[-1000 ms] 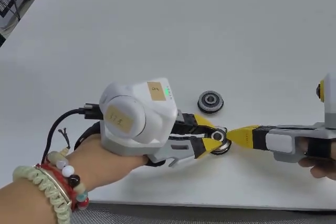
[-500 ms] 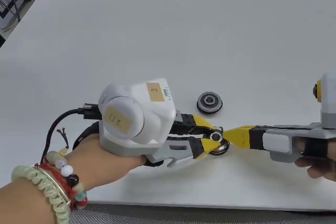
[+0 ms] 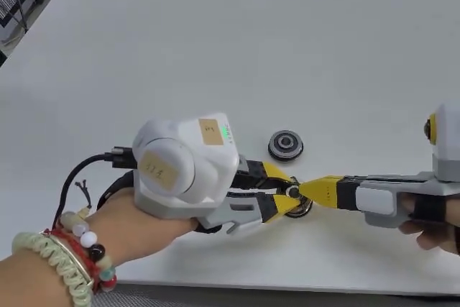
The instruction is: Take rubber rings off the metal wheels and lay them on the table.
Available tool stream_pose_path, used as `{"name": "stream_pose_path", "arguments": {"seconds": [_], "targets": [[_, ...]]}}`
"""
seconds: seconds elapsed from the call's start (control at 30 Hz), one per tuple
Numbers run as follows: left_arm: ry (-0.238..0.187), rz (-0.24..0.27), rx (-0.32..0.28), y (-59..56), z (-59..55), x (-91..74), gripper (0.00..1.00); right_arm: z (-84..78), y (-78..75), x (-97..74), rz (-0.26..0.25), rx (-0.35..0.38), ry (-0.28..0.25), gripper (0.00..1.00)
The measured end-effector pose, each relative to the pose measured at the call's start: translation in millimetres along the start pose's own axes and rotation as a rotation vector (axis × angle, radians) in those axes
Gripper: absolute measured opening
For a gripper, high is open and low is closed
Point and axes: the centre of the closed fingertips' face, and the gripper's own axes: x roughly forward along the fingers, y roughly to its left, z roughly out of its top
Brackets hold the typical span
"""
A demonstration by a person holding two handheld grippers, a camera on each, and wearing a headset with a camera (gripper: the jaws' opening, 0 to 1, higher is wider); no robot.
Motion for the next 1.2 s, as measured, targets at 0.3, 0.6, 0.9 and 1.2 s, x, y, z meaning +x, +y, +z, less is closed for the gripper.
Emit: {"name": "stream_pose_path", "arguments": {"seconds": [0.3,0.6,0.9,1.2], "targets": [[0.008,0.008,-0.017,-0.8,0.6,-0.1,0.14,-0.3,-10.1,0.1,-0.042,-0.02,0.004,0.0],[0.049,-0.012,0.004,-3.0,1.6,-2.0,0.16,-7.9,-14.2,0.4,-0.085,-0.055,0.046,0.0],[-0.012,-0.013,-0.011,-3.7,26.2,-13.2,0.26,-1.3,-12.3,-9.0,-0.098,-0.042,0.009,0.0],[-0.073,0.03,0.012,1.0,54.4,-41.7,0.36,-1.1,-2.7,-26.0,-0.121,-0.056,-0.011,0.0]]}}
